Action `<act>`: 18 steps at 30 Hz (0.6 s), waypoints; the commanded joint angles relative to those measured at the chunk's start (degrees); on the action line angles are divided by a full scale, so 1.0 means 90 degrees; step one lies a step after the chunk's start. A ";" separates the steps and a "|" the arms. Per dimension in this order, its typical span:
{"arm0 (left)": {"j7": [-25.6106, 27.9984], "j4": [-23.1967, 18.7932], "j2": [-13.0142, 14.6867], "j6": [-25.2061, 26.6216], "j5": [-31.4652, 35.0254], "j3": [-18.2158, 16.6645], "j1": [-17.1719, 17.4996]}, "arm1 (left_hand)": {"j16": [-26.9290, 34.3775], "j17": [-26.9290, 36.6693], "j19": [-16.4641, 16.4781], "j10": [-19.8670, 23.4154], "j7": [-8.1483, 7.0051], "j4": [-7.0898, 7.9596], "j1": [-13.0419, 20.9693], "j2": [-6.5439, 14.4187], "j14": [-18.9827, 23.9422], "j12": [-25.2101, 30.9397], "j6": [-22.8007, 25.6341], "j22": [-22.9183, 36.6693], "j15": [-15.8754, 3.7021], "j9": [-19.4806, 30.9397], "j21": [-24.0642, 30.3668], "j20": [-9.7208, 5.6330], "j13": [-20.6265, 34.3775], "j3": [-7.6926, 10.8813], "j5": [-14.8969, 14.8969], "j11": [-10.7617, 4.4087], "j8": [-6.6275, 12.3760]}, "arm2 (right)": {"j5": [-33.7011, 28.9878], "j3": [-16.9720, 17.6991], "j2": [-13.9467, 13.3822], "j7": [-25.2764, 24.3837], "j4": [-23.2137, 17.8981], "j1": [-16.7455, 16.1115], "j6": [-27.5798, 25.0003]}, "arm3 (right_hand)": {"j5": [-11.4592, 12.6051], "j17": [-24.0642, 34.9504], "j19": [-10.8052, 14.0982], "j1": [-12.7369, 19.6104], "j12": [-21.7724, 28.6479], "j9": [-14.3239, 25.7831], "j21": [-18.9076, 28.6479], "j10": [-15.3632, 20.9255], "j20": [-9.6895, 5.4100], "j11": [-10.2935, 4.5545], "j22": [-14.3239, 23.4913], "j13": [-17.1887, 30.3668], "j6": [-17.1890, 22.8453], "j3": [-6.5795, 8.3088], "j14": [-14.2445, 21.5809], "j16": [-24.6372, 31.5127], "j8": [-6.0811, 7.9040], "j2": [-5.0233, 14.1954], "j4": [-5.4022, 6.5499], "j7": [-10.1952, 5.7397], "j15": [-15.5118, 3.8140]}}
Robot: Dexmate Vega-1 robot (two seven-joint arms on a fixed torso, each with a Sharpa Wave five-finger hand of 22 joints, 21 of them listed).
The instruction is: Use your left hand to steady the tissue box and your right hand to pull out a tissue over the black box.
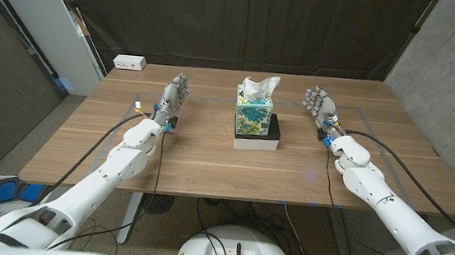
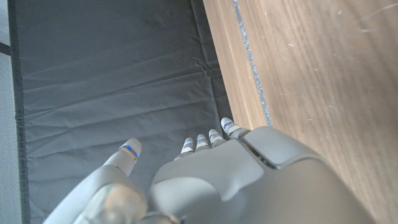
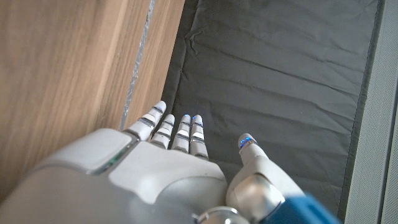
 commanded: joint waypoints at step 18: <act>-0.0162 0.0631 0.0057 -0.0483 0.0429 0.0058 -0.0379 | 0.0003 -0.0056 0.0134 -0.0671 -0.0151 -0.0347 0.0175 0.0462 -0.0460 0.0035 -0.0208 -0.0008 -0.0136 0.0009 0.0034 -0.0103 0.0022 0.0059 0.0038 -0.0112 -0.0022 | -0.0294 0.0150 0.0042 -0.0826 -0.0219 -0.0213 0.0181 | 0.0034 -0.0043 0.0048 0.0086 0.0010 0.0032 0.0017 0.0149 -0.0008 0.0005 0.0026 0.0022 0.0138 0.0017 0.0114 0.0025 -0.0016 0.0171 -0.0094 0.0033 -0.0353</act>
